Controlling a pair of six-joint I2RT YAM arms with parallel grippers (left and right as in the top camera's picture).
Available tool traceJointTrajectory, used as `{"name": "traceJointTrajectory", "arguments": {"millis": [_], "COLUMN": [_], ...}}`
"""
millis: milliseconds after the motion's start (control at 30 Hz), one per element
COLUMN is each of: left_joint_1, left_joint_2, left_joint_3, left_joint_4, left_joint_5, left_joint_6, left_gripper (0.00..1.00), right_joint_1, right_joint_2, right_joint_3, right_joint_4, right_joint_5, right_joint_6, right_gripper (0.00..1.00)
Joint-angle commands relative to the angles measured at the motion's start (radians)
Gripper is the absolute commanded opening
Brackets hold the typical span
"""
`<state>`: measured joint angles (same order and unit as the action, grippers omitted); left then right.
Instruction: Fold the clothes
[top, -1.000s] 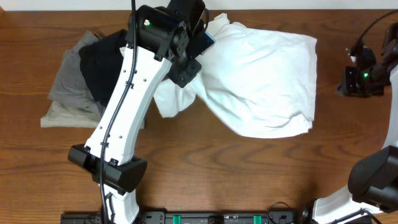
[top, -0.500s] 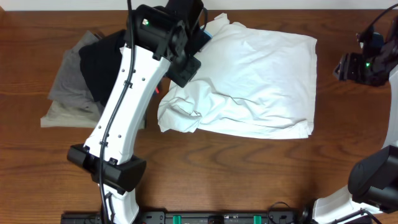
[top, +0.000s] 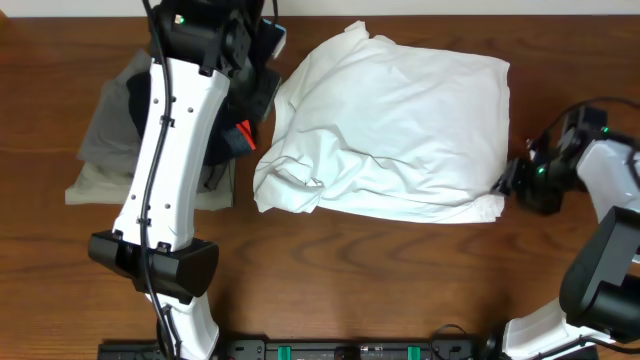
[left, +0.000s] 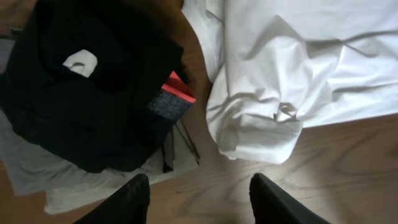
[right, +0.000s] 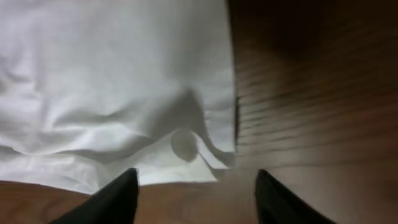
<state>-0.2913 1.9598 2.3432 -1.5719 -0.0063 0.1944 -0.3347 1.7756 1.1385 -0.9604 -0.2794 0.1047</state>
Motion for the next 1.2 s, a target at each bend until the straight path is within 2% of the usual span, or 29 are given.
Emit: {"name": "traceJointTrajectory", "arguments": {"millis": [0, 133, 267, 300, 367, 500, 567, 633, 833, 1000, 1167], "left_joint_1": [0.0, -0.001, -0.001, -0.001, -0.001, -0.001, -0.001, -0.001, -0.001, -0.001, -0.001], "left_joint_2": [-0.009, -0.009, -0.009, -0.009, -0.009, -0.009, -0.009, -0.009, -0.009, -0.009, -0.009], "left_joint_3": [-0.003, -0.003, -0.003, -0.003, -0.003, -0.003, -0.003, -0.003, -0.003, -0.003, -0.003], "left_joint_4": [0.016, 0.023, 0.022, 0.023, 0.024, 0.03, 0.03, 0.03, 0.03, 0.034, 0.032], "left_joint_5": [0.012, 0.023, 0.023, 0.023, 0.023, 0.023, 0.022, 0.022, 0.022, 0.022, 0.023], "left_joint_6": [-0.024, -0.024, -0.024, -0.024, -0.024, -0.024, -0.024, -0.024, -0.024, -0.024, -0.025], "left_gripper": [0.55, 0.55, 0.56, 0.55, 0.55, 0.56, 0.56, 0.56, 0.56, 0.56, 0.57], "right_joint_1": [0.031, 0.042, 0.041, 0.04, 0.041, 0.04, 0.04, 0.034, -0.076, -0.208, -0.292], "right_joint_2": [-0.006, -0.006, -0.006, -0.006, -0.006, -0.006, -0.006, -0.006, -0.011, -0.012, -0.012], "right_joint_3": [-0.08, -0.148, -0.15, -0.15, -0.15, -0.15, -0.15, -0.146, -0.047, 0.016, 0.052], "right_joint_4": [0.068, 0.189, 0.187, 0.185, 0.185, 0.184, 0.181, 0.177, 0.096, 0.116, 0.119], "right_joint_5": [-0.092, -0.119, -0.145, -0.133, -0.093, -0.051, -0.039, -0.019, 0.236, 0.365, 0.371], "right_joint_6": [0.068, 0.135, 0.133, 0.132, 0.129, 0.126, 0.126, 0.109, 0.127, 0.159, 0.16], "right_gripper": [0.63, 0.6, 0.53, 0.48, 0.31, 0.19, 0.08, 0.06, 0.01, 0.04, 0.05]}}
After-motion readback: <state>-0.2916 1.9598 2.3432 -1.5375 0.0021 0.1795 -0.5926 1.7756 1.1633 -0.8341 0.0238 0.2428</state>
